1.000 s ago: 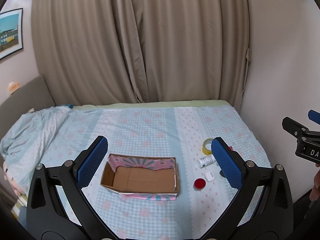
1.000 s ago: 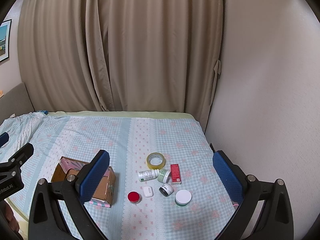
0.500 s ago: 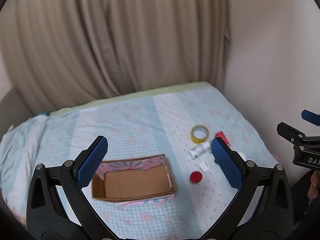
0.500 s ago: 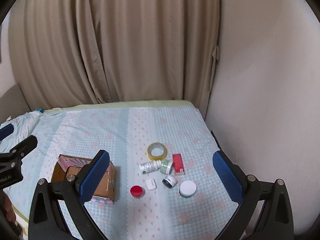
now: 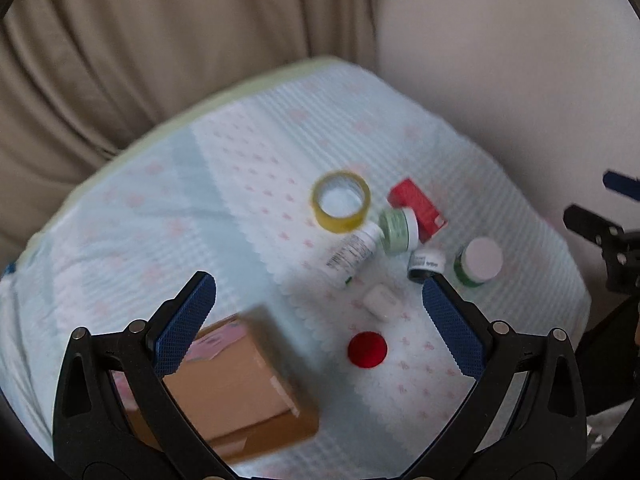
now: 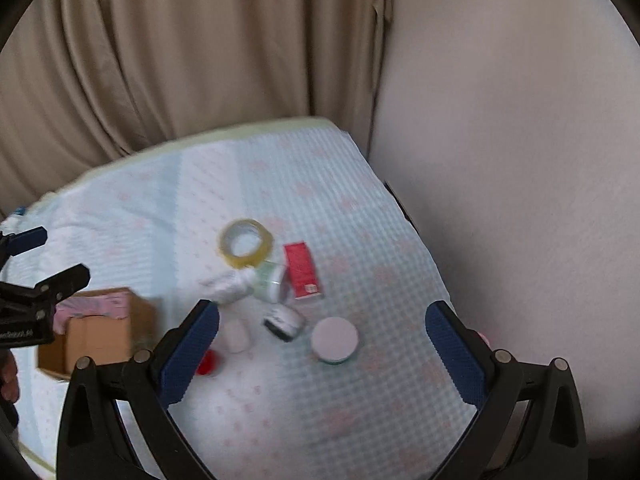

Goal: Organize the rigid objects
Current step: 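Grasp the white pill bottle with left tool while right tool grasps the red box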

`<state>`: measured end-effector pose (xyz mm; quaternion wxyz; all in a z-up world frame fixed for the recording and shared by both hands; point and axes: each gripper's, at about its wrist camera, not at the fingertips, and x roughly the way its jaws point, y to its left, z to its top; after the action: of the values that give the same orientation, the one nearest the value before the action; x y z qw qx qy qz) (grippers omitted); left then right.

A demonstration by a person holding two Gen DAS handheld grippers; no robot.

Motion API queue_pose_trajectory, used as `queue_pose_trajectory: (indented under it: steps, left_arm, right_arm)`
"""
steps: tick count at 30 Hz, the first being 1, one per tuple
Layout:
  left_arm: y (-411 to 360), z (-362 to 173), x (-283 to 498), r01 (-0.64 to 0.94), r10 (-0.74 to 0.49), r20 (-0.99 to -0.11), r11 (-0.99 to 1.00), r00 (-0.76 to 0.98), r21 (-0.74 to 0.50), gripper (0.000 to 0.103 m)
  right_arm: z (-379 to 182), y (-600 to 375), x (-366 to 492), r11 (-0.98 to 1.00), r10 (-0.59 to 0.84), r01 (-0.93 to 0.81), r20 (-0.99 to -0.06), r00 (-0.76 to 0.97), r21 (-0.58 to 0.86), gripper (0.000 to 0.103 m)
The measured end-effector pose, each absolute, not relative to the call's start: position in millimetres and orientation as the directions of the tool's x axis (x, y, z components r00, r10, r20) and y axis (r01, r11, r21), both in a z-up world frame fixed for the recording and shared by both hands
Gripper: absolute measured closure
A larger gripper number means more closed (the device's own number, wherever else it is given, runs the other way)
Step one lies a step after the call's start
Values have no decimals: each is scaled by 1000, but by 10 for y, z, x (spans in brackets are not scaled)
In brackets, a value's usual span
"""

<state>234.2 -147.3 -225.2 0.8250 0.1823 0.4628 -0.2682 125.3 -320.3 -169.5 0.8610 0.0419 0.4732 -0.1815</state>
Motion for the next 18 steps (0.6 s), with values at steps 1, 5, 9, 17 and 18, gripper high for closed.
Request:
queue_pose_trajectory:
  steps: [1,5,9,17,18]
  left_arm:
    - [-1578,-2419,2438,624,-264,-875,779,406,55,1]
    - [-1962,-3078,2726,670,-217,-921,740,325,62,1]
    - [-2212,-3606,2923,709,-181,-947,702,266,65,1]
    - [-2464,-4232,3158,782,-138,-973,621,187,62,6]
    - [-2484,-4272,3175,787,-136,-975,614,179,59,6]
  right_arm:
    - [-1868,-3297,1359,929,-272,354,-844,461,-106,0]
    - [-2427,-3588,1684,934,-238,346,-886,399,-95,0]
    - [-2980,-3759,1992,947,-205,307,-917,341,-97,0]
    - [-3696,-3819,2419,974,-130,216,-956,263,-73,2]
    - [-3769,-3802,2472,977,-124,201,-961,249,-74,4]
